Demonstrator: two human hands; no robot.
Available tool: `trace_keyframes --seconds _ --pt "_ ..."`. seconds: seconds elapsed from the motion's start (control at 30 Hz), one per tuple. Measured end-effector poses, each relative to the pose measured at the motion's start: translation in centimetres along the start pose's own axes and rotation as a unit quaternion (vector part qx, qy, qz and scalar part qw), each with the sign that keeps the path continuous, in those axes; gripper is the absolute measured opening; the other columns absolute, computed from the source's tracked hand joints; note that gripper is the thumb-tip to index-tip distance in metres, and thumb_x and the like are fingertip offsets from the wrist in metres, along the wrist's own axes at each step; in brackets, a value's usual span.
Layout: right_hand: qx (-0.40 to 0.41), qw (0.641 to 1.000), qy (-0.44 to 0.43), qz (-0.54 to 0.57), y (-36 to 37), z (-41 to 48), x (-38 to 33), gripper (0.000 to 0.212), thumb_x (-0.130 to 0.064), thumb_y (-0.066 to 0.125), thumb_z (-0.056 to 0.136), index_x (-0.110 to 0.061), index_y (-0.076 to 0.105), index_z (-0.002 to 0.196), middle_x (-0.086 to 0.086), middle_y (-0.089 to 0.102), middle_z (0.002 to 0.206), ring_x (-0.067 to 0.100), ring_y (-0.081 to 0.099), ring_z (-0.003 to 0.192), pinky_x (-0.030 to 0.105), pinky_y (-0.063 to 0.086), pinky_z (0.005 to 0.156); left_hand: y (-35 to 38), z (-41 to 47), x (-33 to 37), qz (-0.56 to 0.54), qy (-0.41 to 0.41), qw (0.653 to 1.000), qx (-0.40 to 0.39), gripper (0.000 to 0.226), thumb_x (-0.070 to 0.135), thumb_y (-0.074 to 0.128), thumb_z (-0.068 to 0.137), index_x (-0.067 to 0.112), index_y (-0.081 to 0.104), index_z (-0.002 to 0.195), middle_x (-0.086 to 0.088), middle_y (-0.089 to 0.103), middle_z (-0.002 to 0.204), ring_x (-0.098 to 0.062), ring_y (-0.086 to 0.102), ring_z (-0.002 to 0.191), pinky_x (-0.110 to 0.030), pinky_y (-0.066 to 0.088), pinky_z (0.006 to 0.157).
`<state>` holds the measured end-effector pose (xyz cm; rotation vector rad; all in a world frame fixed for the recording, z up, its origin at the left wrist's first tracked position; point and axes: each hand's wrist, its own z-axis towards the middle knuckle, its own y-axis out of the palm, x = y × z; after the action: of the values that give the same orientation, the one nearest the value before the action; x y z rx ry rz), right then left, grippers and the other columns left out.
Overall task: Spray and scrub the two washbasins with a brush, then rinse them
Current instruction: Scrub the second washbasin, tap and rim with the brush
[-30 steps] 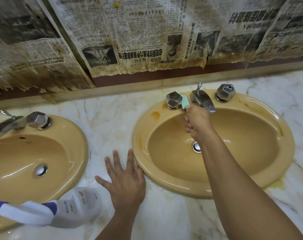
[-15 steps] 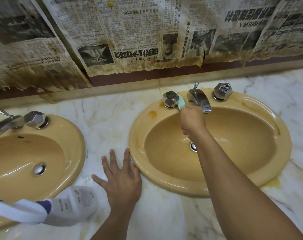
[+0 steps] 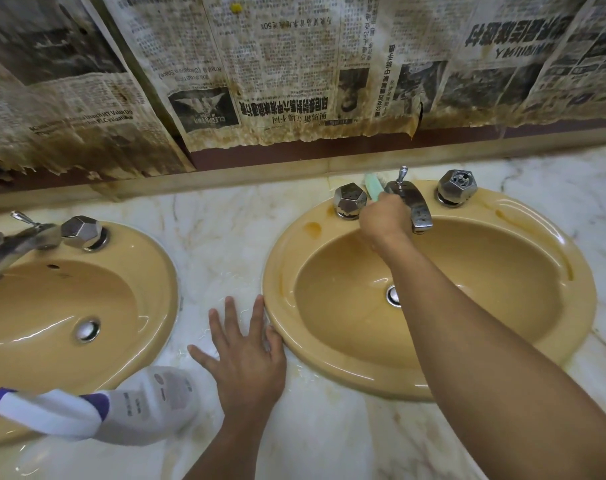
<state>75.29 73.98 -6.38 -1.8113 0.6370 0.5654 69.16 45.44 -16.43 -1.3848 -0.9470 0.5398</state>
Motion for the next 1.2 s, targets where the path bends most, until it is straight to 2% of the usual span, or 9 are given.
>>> trace_keyframes --seconds 0.07,0.2,0.3,0.37,0.47,0.63,0.77,1.03,1.2 --pt "-0.008 1.000 -0.009 0.008 0.1 -1.5 1.6 0.038 -0.022 0.044 0.100 -0.011 0.058 0.134 0.016 0.063 0.117 0.035 0.064 0.092 0.043 0.058 0.074 0.1 0.0 0.0 -0.001 0.000 1.000 0.001 0.058 0.053 0.020 0.103 0.046 0.024 0.160 0.002 0.008 0.172 -0.023 -0.007 0.159 -0.075 0.000 0.117" --pt "-0.025 0.991 -0.051 -0.123 -1.1 -4.0 2.9 0.036 -0.022 0.047 0.098 -0.013 0.056 0.132 0.015 0.060 0.119 0.035 0.056 0.102 0.035 0.040 0.076 0.0 -0.1 0.0 0.000 0.003 1.000 0.005 0.058 0.052 0.022 0.103 0.046 0.026 0.160 0.000 0.012 0.171 -0.025 -0.003 0.159 -0.076 0.003 0.116" --pt "-0.067 0.977 -0.080 -0.185 -3.7 -3.3 0.8 0.047 -0.013 0.049 0.094 -0.015 0.052 0.141 0.013 0.060 0.121 0.034 0.057 0.108 0.033 0.038 0.079 0.0 -0.1 -0.1 -0.002 0.007 1.000 0.012 0.057 0.052 0.024 0.102 0.045 0.028 0.159 0.000 0.014 0.171 -0.025 0.000 0.159 -0.078 0.005 0.115" --pt "-0.077 0.971 -0.099 -0.204 -5.4 -2.9 -0.1 0.032 -0.012 0.049 0.093 -0.015 0.059 0.123 0.014 0.061 0.121 0.035 0.056 0.105 0.033 0.040 0.079 0.1 -0.1 -0.1 -0.004 0.006 1.000 0.012 0.057 0.052 0.023 0.102 0.046 0.027 0.159 0.000 0.013 0.171 -0.025 -0.001 0.159 -0.078 0.005 0.116" --pt "-0.019 0.974 -0.126 -0.185 -7.0 -2.7 0.4 0.009 -0.018 0.049 0.094 -0.014 0.057 0.097 0.012 0.058 0.096 0.034 0.050 0.088 0.032 0.037 0.071 0.2 -0.1 -0.2 -0.002 0.007 1.000 0.012 0.058 0.052 0.023 0.102 0.046 0.027 0.159 0.000 0.013 0.171 -0.025 -0.001 0.159 -0.078 0.005 0.115" --pt "-0.026 0.975 -0.199 -0.095 -5.5 -2.0 0.4 0.026 -0.023 0.050 0.098 -0.017 0.075 0.105 0.011 0.066 0.086 0.030 0.057 0.080 0.034 0.042 0.062 0.2 -0.1 -0.1 -0.004 0.005 1.000 0.014 0.057 0.053 0.023 0.102 0.046 0.027 0.159 0.000 0.013 0.171 -0.025 -0.001 0.159 -0.078 0.005 0.115" --pt "-0.057 0.953 -0.260 -0.143 -4.4 -1.4 0.6 0.025 -0.023 0.047 0.100 -0.016 0.072 0.102 0.008 0.060 0.084 0.029 0.052 0.084 0.033 0.037 0.065 0.2 -0.1 -0.1 -0.006 0.002 1.000 0.013 0.056 0.054 0.022 0.103 0.048 0.026 0.159 0.002 0.011 0.171 -0.023 -0.003 0.159 -0.076 0.002 0.116" --pt "-0.076 0.945 -0.266 -0.174 -4.6 -0.3 -0.3 0.023 -0.022 0.046 0.099 -0.019 0.068 0.091 0.003 0.052 0.072 0.032 0.052 0.080 0.032 0.033 0.054 0.4 0.0 -0.2 -0.006 -0.001 1.000 0.015 0.056 0.053 0.023 0.103 0.048 0.025 0.159 0.002 0.012 0.171 -0.023 -0.003 0.159 -0.076 0.004 0.117" --pt "-0.095 0.940 -0.272 -0.180 -6.6 0.7 -0.6 0.028 -0.024 0.047 0.100 -0.021 0.074 0.104 0.010 0.063 0.086 0.031 0.055 0.085 0.037 0.052 0.067 0.4 0.0 -0.1 -0.003 -0.002 1.000 0.016 0.056 0.054 0.023 0.102 0.049 0.026 0.158 0.002 0.012 0.171 -0.023 -0.001 0.159 -0.076 0.005 0.116"
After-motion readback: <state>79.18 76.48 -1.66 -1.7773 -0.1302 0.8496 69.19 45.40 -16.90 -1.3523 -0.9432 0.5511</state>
